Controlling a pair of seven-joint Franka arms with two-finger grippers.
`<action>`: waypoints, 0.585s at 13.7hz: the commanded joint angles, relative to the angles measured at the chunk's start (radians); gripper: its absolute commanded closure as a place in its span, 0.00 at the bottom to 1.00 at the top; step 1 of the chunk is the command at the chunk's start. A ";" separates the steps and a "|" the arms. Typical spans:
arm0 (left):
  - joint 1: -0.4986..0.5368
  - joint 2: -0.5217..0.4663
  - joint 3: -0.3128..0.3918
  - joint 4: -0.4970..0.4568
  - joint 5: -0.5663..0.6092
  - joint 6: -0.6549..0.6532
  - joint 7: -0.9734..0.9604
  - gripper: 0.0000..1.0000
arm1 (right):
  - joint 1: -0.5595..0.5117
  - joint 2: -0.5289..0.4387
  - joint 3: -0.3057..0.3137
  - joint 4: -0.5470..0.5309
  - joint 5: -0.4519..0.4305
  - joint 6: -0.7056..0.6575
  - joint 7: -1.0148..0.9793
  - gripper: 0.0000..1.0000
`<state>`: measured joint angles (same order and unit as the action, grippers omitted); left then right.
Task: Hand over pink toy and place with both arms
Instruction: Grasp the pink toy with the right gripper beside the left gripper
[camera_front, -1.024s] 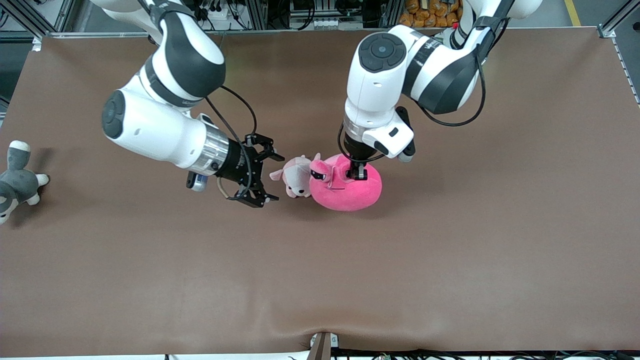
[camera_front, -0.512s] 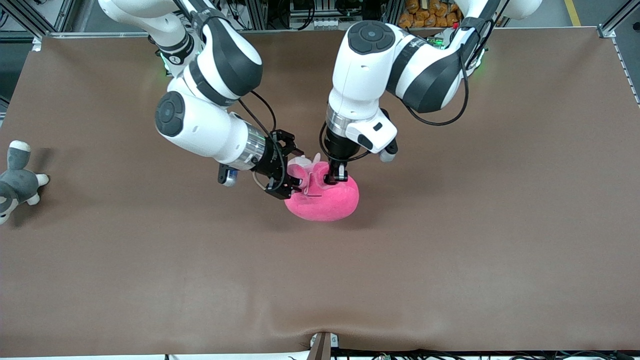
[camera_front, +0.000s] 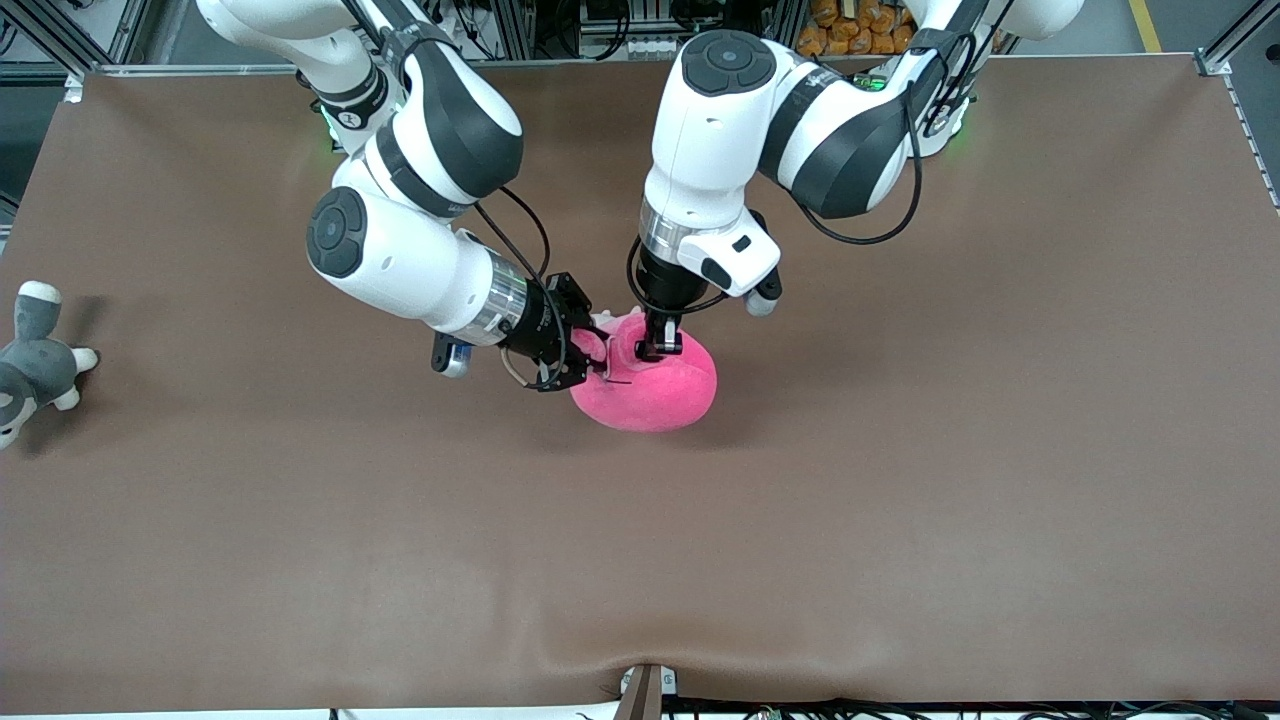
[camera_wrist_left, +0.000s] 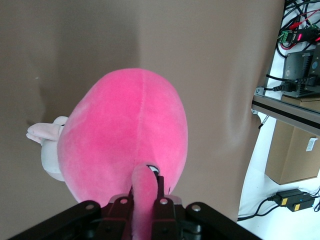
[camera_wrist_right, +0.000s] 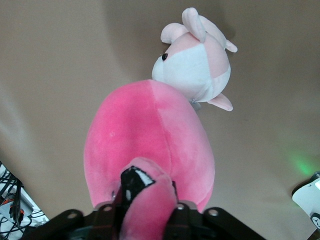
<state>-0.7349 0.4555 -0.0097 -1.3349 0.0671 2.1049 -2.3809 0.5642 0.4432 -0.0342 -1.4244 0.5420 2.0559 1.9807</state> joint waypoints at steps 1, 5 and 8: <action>-0.012 0.011 0.011 0.029 0.020 0.003 -0.024 1.00 | -0.007 -0.015 0.002 0.002 -0.016 -0.008 0.030 1.00; -0.006 0.008 0.013 0.029 0.026 0.003 -0.020 0.49 | -0.050 -0.017 0.000 0.045 -0.013 -0.072 0.070 1.00; -0.014 0.006 0.014 0.029 0.082 0.001 -0.021 0.00 | -0.119 -0.017 0.002 0.099 -0.004 -0.180 0.073 1.00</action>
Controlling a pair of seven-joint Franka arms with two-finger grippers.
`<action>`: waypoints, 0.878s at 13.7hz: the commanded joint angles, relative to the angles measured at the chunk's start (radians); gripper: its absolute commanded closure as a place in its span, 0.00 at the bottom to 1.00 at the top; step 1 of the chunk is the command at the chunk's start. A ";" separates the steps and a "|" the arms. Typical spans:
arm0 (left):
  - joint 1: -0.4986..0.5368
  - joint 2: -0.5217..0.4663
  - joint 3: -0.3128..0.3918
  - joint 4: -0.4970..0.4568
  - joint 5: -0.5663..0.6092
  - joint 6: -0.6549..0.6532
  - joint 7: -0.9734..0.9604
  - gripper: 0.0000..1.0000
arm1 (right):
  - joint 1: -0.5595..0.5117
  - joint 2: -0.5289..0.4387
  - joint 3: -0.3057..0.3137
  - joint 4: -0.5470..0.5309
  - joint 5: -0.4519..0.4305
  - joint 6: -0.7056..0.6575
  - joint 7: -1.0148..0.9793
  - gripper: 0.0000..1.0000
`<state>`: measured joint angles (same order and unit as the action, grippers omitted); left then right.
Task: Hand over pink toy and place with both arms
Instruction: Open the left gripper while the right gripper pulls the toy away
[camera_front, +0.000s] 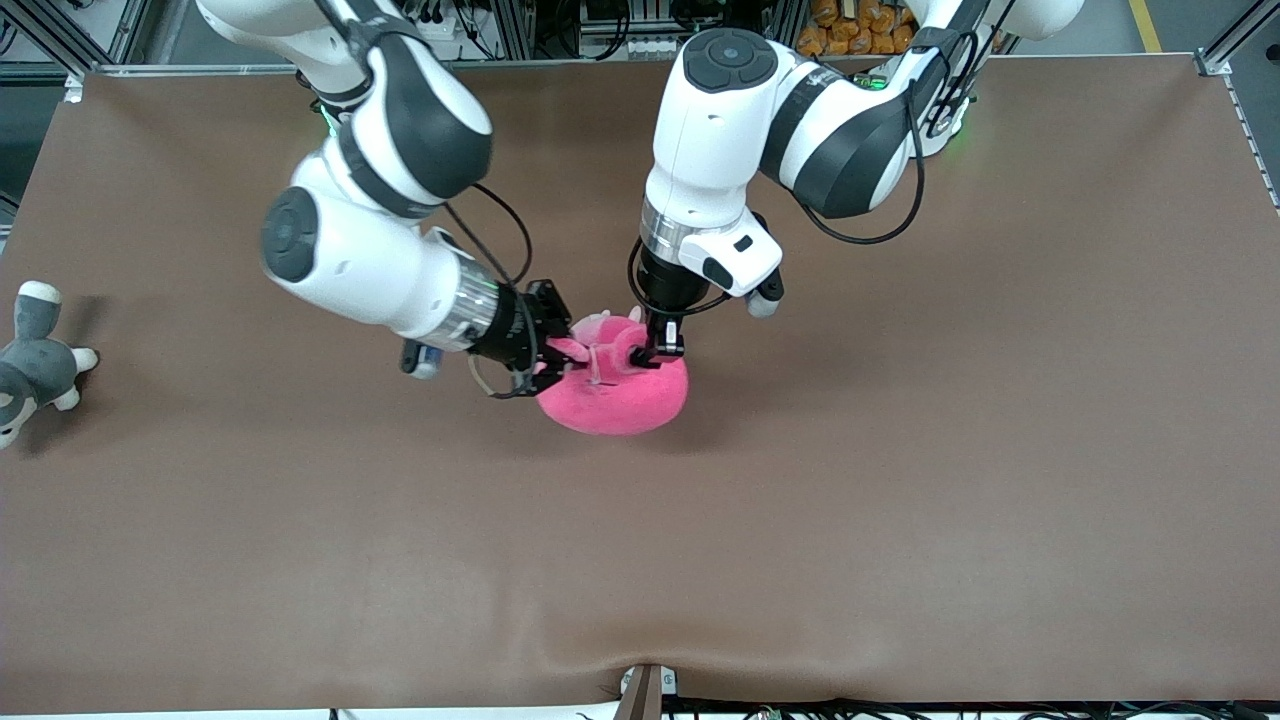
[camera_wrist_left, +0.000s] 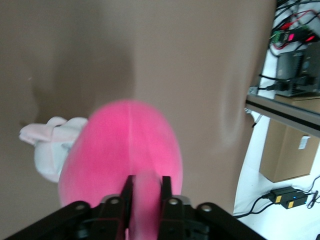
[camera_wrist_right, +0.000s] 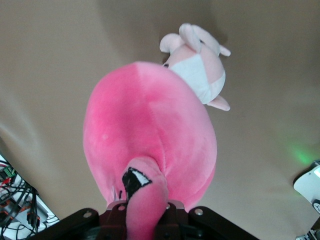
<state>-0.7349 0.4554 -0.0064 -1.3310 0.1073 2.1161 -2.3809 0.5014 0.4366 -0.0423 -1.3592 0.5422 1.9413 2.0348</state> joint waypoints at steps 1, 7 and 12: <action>-0.012 0.006 0.014 0.026 0.042 -0.010 -0.021 0.00 | -0.082 -0.010 0.010 0.037 -0.002 -0.085 0.018 1.00; 0.064 -0.029 0.031 0.024 0.043 -0.019 0.002 0.00 | -0.329 -0.006 0.010 0.054 -0.013 -0.208 -0.113 1.00; 0.149 -0.069 0.031 0.015 -0.021 -0.123 0.329 0.00 | -0.587 0.040 0.009 -0.012 -0.027 -0.323 -0.685 1.00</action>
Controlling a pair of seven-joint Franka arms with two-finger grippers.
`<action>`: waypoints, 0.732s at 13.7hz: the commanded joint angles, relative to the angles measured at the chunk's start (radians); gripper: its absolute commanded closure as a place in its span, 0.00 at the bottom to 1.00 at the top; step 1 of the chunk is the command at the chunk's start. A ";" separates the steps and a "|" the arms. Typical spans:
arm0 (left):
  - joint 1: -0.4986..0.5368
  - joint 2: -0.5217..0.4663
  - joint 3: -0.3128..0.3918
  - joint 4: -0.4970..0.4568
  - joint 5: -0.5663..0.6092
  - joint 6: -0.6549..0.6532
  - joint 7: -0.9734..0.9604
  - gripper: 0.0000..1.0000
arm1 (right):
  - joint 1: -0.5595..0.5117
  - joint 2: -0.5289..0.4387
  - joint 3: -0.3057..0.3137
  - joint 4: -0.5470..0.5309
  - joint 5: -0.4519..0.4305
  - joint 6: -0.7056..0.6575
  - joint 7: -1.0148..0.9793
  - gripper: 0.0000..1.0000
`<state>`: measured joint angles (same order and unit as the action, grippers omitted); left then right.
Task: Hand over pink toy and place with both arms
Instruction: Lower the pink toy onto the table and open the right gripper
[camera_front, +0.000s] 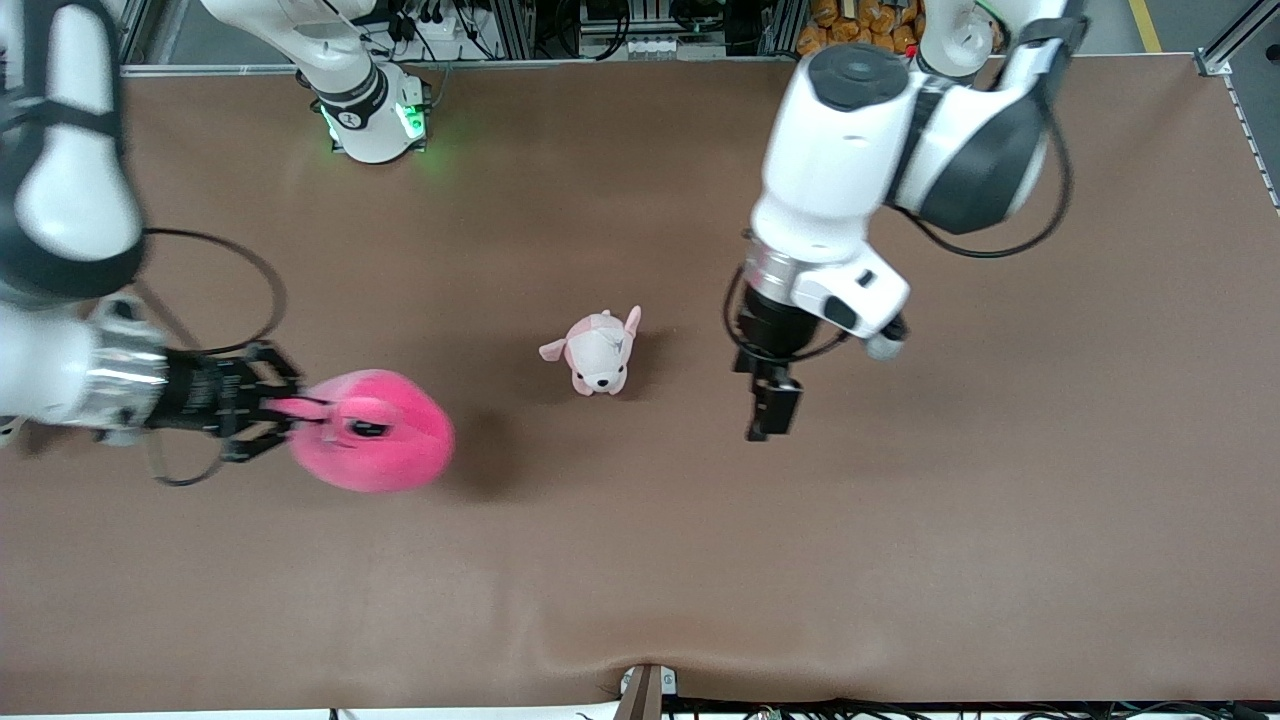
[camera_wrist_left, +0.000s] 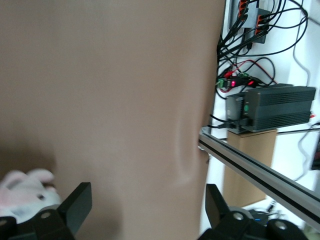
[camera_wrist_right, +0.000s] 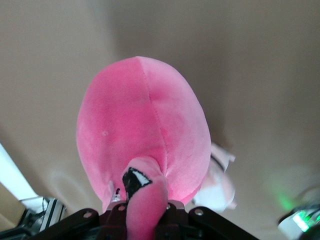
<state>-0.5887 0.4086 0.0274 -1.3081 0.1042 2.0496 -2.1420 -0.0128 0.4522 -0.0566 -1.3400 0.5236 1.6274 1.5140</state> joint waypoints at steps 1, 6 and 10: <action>0.032 -0.022 -0.003 -0.008 -0.017 -0.083 0.140 0.00 | -0.106 0.040 0.023 -0.054 -0.026 -0.009 -0.240 1.00; 0.167 -0.057 -0.010 -0.025 -0.029 -0.163 0.431 0.00 | -0.177 0.135 0.023 -0.154 -0.089 -0.007 -0.493 1.00; 0.245 -0.068 -0.012 -0.028 -0.054 -0.206 0.633 0.00 | -0.237 0.192 0.023 -0.163 -0.093 -0.009 -0.630 0.93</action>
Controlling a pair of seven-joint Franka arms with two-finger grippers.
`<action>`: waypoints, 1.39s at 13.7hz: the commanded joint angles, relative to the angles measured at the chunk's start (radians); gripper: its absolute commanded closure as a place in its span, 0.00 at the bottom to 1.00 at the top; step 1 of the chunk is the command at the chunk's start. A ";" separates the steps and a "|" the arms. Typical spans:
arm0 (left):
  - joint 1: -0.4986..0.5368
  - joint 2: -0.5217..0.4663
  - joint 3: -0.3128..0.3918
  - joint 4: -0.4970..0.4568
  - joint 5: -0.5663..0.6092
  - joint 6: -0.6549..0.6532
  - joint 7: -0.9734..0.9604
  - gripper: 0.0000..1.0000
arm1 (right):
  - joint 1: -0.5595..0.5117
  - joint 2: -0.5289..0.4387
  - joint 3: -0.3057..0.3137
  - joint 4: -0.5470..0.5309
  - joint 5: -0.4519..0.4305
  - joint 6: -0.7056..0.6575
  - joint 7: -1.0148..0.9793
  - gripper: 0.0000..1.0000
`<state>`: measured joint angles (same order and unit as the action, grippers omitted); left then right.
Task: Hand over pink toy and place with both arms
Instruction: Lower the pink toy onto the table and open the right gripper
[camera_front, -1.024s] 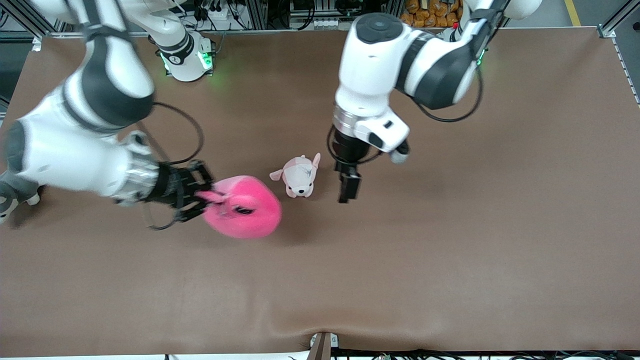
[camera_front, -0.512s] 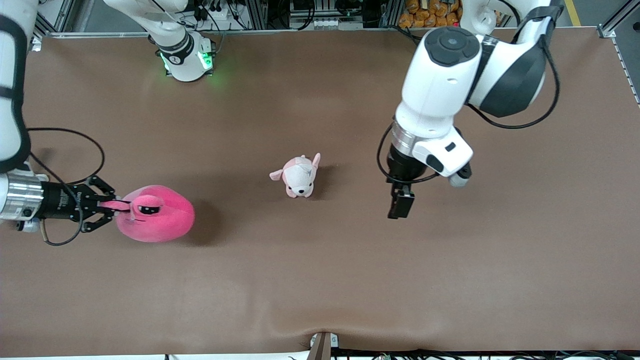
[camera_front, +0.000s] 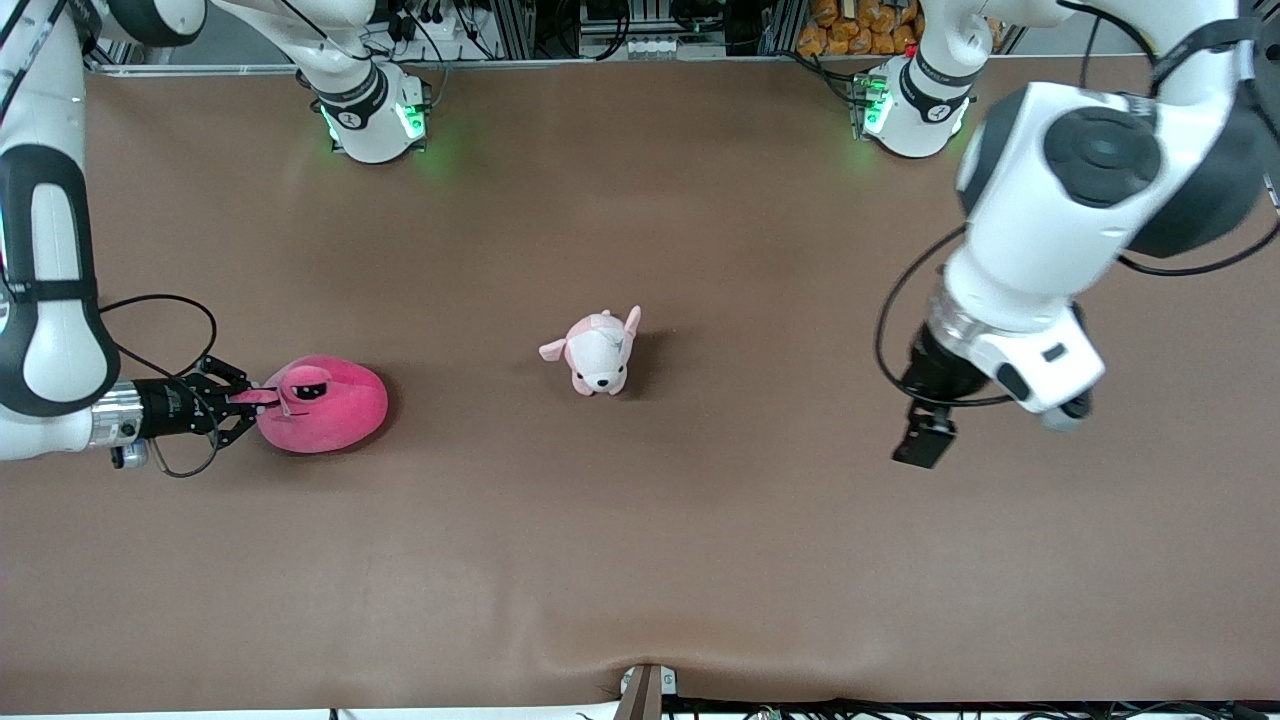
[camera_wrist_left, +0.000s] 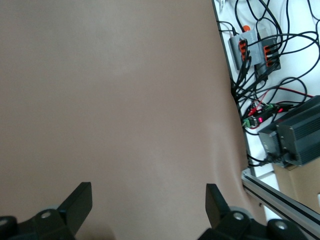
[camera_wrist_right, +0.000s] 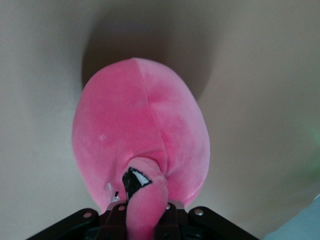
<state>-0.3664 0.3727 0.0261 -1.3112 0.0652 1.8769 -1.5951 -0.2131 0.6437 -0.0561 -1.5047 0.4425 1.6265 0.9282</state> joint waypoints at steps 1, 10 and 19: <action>0.042 -0.043 -0.011 -0.026 -0.016 -0.051 0.145 0.00 | -0.035 -0.002 0.022 0.009 -0.011 -0.010 -0.039 0.49; 0.217 -0.149 -0.031 -0.049 -0.068 -0.271 0.746 0.00 | 0.064 -0.042 0.032 0.412 -0.045 -0.430 -0.045 0.00; 0.282 -0.428 -0.046 -0.328 -0.071 -0.329 1.262 0.00 | 0.265 -0.336 0.033 0.443 -0.385 -0.470 -0.510 0.00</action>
<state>-0.1130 0.0269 -0.0034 -1.5330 0.0039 1.5436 -0.4262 -0.0066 0.3802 -0.0213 -1.0262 0.2045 1.1728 0.5718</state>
